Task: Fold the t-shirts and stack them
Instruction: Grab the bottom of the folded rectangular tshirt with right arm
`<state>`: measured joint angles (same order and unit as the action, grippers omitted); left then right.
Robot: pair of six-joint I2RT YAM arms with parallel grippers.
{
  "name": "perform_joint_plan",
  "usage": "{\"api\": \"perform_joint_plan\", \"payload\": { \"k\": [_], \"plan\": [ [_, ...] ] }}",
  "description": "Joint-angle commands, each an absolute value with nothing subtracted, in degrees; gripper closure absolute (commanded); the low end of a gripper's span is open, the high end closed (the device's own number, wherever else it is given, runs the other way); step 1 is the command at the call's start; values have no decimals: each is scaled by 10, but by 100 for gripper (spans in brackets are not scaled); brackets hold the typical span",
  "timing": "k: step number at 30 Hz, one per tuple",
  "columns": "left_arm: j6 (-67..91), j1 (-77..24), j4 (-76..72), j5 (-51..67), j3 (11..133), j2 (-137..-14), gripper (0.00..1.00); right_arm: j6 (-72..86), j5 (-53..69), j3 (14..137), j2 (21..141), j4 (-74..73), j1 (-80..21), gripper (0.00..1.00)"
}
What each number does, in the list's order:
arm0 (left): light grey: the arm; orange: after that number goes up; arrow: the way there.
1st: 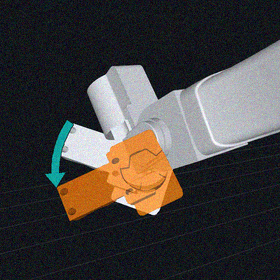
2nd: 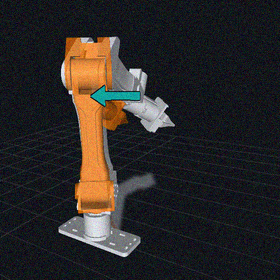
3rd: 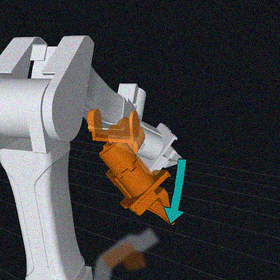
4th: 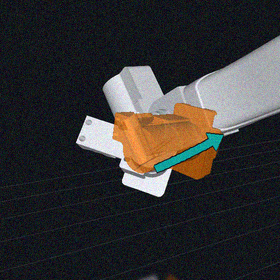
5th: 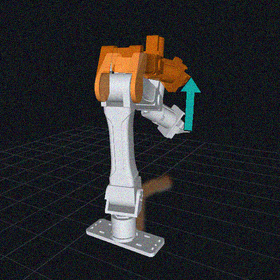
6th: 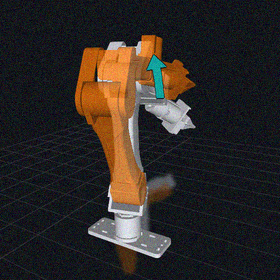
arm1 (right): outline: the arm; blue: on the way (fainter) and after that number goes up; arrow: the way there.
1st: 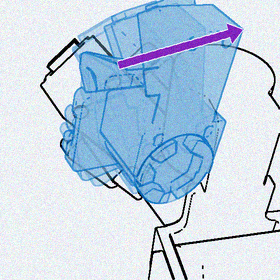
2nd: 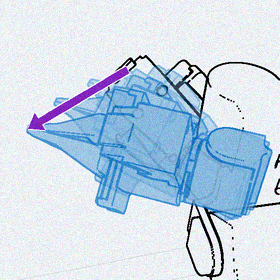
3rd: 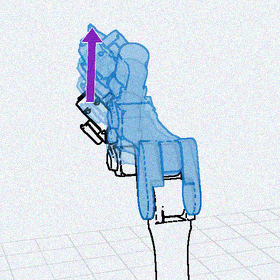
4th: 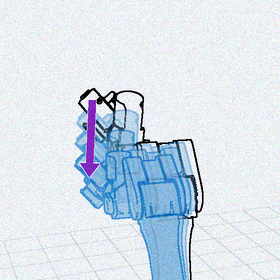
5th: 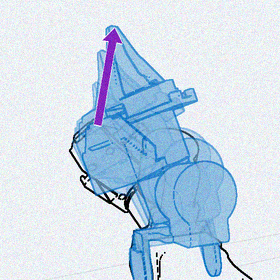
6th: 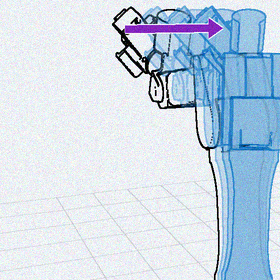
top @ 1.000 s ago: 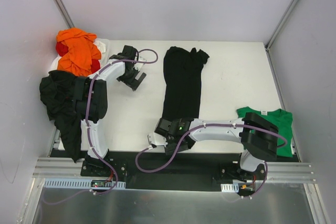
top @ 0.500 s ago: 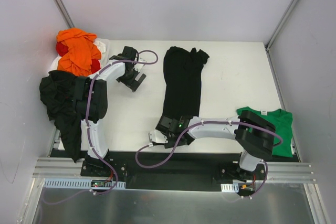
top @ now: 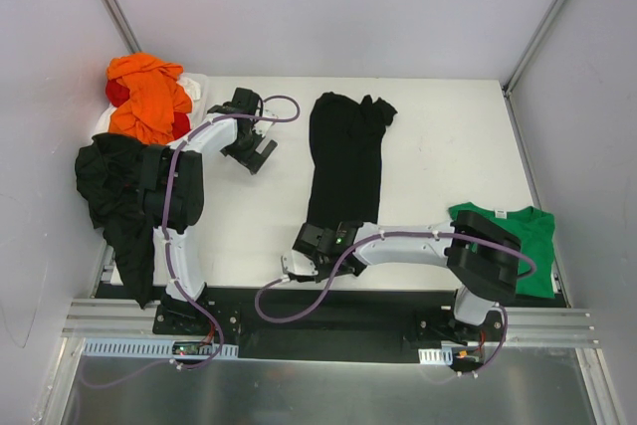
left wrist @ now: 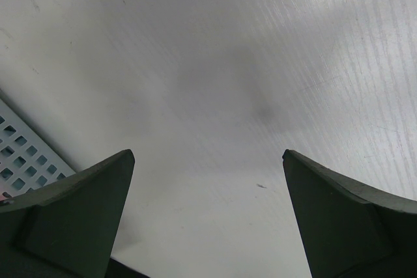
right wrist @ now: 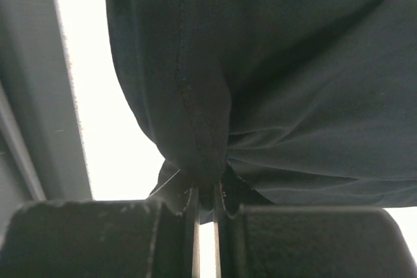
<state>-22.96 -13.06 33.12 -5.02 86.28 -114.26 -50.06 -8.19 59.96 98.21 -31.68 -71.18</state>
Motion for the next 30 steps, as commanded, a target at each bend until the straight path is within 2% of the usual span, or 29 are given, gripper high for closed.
{"api": "perform_joint_plan", "payload": {
  "k": [1, 9, 30],
  "plan": [
    [-235, -130, 328, -55, 861, -1144, 1, -472, -49, 628, 955, -369, -754, 99],
    [-232, -130, 326, -51, 859, -1150, 1, -457, -45, 638, 933, -389, -798, 99],
    [-229, -130, 318, -45, 845, -1146, 1, -483, -216, 687, 888, -420, -764, 99]
  ]
}}
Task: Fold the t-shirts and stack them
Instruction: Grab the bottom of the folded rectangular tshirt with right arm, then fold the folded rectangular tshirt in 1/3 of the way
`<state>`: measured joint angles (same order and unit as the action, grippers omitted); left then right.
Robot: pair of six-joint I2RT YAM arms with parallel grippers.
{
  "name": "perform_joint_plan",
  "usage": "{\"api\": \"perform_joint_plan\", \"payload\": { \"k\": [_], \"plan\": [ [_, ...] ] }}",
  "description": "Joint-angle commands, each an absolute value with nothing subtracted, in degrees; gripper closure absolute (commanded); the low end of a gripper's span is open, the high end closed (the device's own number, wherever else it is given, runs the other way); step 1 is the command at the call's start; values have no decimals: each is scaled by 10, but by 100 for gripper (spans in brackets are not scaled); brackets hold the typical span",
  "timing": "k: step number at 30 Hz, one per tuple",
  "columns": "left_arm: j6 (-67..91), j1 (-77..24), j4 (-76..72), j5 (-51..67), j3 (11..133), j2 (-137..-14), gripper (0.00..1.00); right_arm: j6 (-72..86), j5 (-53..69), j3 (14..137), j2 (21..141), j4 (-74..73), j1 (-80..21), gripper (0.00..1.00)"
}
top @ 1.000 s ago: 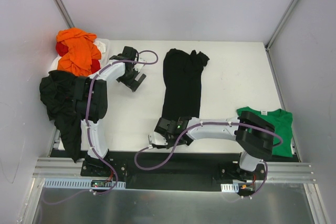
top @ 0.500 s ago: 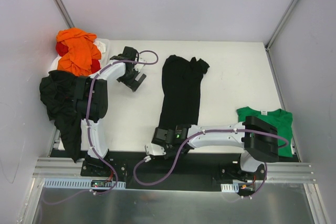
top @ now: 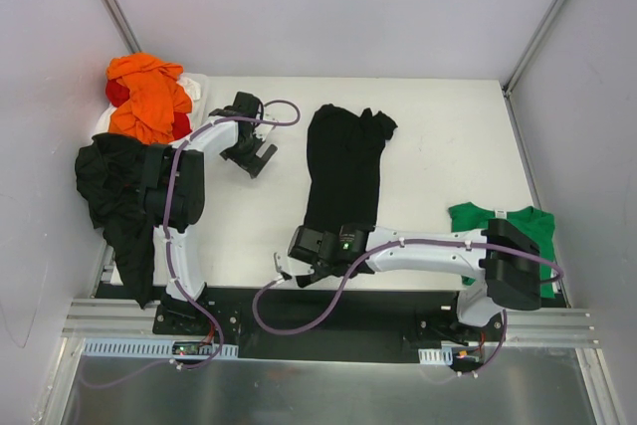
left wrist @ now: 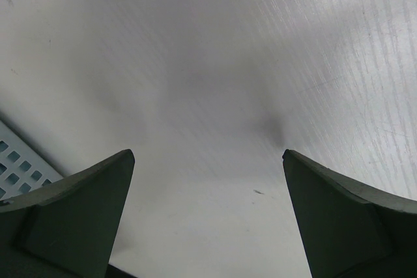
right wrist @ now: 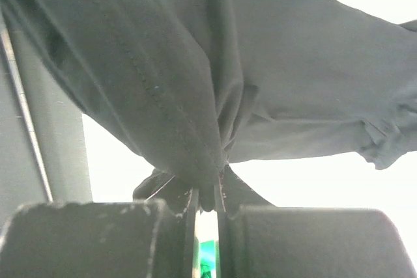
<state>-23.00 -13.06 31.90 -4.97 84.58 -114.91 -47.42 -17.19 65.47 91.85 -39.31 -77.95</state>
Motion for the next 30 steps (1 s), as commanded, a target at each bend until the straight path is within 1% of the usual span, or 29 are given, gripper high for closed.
{"api": "perform_joint_plan", "payload": {
  "k": [1, 7, 12, 20, 30],
  "plan": [
    [-229, -130, 318, -44, 844, -1146, 1, -483, -219, 691, 888, -423, -759, 99],
    [-229, -130, 317, -41, 845, -1148, 1, -494, -237, 713, 892, -431, -717, 99],
    [-229, -130, 318, -40, 846, -1145, 1, -518, -236, 739, 910, -431, -662, 99],
    [-235, -130, 317, -45, 845, -1143, 1, -553, -224, 781, 961, -416, -584, 99],
    [-237, -130, 317, -45, 845, -1146, 1, -572, -201, 852, 1023, -399, -518, 99]
  ]
}}
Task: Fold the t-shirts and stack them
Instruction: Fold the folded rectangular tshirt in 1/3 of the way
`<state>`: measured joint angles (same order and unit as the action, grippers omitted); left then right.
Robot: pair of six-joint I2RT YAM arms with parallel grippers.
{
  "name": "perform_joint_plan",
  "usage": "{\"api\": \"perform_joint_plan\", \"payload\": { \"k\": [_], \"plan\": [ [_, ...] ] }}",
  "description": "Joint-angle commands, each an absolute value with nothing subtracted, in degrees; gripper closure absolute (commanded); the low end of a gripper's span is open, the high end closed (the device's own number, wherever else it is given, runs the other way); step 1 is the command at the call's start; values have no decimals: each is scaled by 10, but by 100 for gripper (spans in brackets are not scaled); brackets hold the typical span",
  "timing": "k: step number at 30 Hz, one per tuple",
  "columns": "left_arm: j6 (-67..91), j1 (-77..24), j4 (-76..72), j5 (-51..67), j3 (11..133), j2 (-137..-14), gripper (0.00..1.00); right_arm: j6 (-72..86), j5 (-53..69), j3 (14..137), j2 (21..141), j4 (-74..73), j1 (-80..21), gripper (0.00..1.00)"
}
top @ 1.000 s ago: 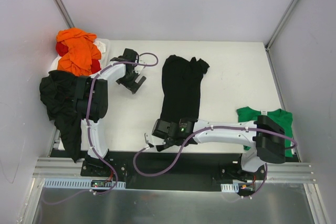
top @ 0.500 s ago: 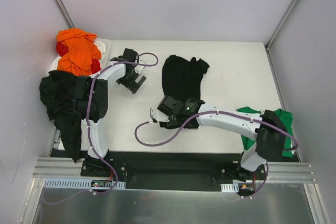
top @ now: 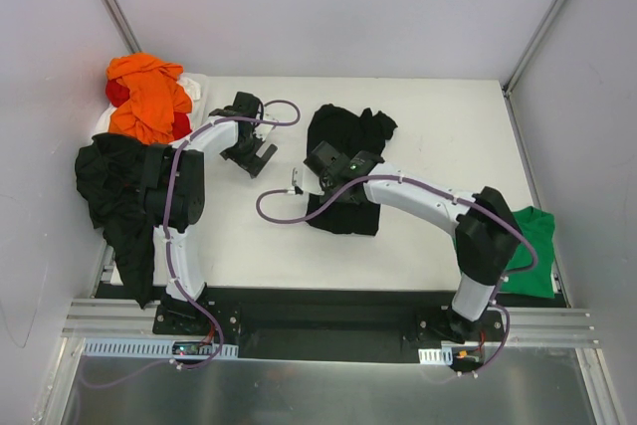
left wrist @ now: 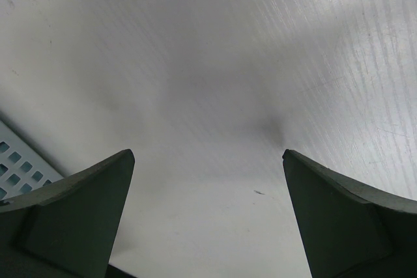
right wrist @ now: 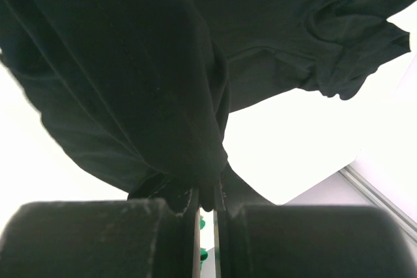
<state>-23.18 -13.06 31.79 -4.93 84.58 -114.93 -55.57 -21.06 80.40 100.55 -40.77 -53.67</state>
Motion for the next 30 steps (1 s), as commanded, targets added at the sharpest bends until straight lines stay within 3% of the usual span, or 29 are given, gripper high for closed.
{"api": "perform_joint_plan", "payload": {
  "k": [1, 22, 26, 30],
  "plan": [
    [-238, -130, 318, -44, 846, -1146, 1, -572, -200, 857, 1028, -399, -515, 99],
    [-238, -130, 317, -42, 846, -1145, 1, -594, -185, 893, 1113, -356, -455, 97],
    [-237, -130, 318, -40, 846, -1147, 1, -600, -189, 899, 1126, -344, -446, 93],
    [-236, -129, 318, -39, 846, -1147, 1, -601, -192, 909, 1136, -343, -437, 72]
  ]
}}
